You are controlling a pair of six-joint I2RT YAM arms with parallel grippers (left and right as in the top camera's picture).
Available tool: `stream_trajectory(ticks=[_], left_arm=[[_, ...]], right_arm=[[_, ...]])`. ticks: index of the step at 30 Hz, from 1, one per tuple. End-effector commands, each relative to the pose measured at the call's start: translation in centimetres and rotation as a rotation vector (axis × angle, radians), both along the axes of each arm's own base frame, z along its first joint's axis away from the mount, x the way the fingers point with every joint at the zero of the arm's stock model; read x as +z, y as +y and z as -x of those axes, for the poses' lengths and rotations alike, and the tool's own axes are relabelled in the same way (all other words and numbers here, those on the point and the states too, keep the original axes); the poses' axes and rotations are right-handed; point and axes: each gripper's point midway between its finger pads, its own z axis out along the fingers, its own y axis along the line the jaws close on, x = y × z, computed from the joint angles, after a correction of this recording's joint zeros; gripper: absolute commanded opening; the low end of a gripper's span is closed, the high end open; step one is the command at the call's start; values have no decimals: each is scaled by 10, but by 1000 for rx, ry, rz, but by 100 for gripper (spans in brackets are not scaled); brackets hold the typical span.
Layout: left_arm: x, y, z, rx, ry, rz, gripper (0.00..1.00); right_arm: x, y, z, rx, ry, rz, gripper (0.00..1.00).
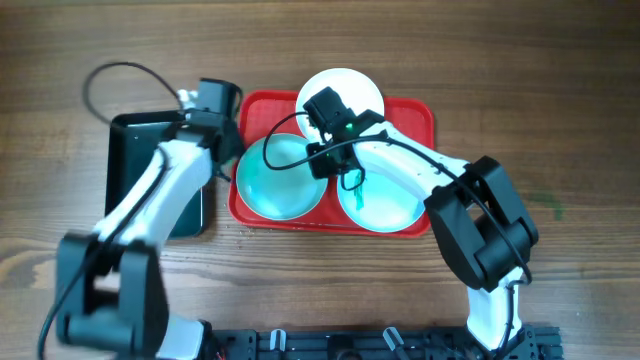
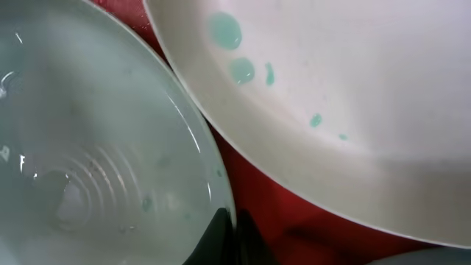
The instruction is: Clean dirty plates on tray and stack at the side
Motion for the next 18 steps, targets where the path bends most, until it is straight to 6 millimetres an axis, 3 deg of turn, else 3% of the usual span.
stream_trajectory(ticks=[1,4,5,8,9,15,18], left_arm=[[66,19,6,121,-183,-10,4],[85,17,26,118,-189,68,4],[77,23,40,156,-130,124,4],[70,46,49,288,-103,178,4],[68,55,51,321,-100,211,4],[64,82,57,417,-96,353,4],[60,85,60,431,-85,354,4]], right_arm=[[-16,-21,-2,-34,4,92,4],[16,-14,-10,-31,-53,48,4],[63,-11,-19,16,-180,31,4],[124,-29,-26,7,-418,183,4],[157,-32,-23,18,-542,259,4],[290,-19,16,92,-1041,570,4],[330,-9,30,128,-1184,777,4]])
